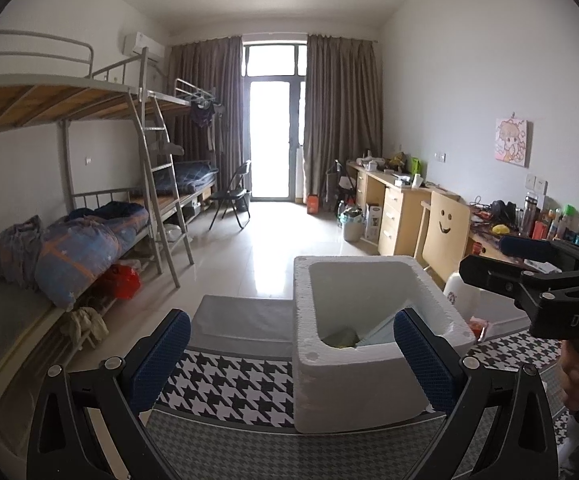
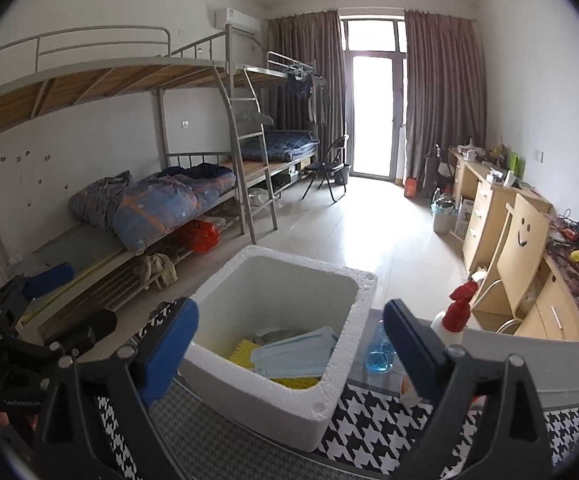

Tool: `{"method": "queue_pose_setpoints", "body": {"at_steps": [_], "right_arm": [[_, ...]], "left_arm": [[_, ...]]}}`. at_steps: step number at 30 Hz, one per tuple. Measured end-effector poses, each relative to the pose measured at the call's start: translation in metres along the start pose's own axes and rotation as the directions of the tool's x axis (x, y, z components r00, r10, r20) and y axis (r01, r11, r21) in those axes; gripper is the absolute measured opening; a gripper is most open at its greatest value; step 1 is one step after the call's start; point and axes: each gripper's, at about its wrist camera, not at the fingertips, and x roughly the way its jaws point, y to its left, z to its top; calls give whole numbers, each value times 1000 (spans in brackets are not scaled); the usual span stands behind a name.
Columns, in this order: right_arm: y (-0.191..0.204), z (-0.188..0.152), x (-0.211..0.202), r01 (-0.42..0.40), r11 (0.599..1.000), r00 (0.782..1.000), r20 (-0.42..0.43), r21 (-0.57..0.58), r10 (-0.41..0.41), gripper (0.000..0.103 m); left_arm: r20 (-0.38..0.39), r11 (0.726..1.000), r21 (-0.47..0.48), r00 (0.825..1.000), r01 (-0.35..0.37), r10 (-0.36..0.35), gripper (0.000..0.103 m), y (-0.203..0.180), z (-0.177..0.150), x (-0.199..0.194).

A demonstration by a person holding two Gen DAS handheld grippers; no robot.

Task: Organize soft objects
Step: 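Withdraw both open tools up from the foam box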

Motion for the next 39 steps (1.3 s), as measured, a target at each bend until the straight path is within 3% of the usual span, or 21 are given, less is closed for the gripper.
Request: {"method": "queue_pose_setpoints", "body": {"at_steps": [20, 39], "right_arm": [[-5, -22, -56, 19, 1000, 997, 76, 13, -20, 96], [-18, -47, -87, 59, 997, 993, 104, 43, -63, 96]], "left_arm": [[54, 996, 43, 996, 75, -77, 102, -35, 0, -47], [60, 987, 73, 987, 145, -149, 102, -56, -5, -61]]}}
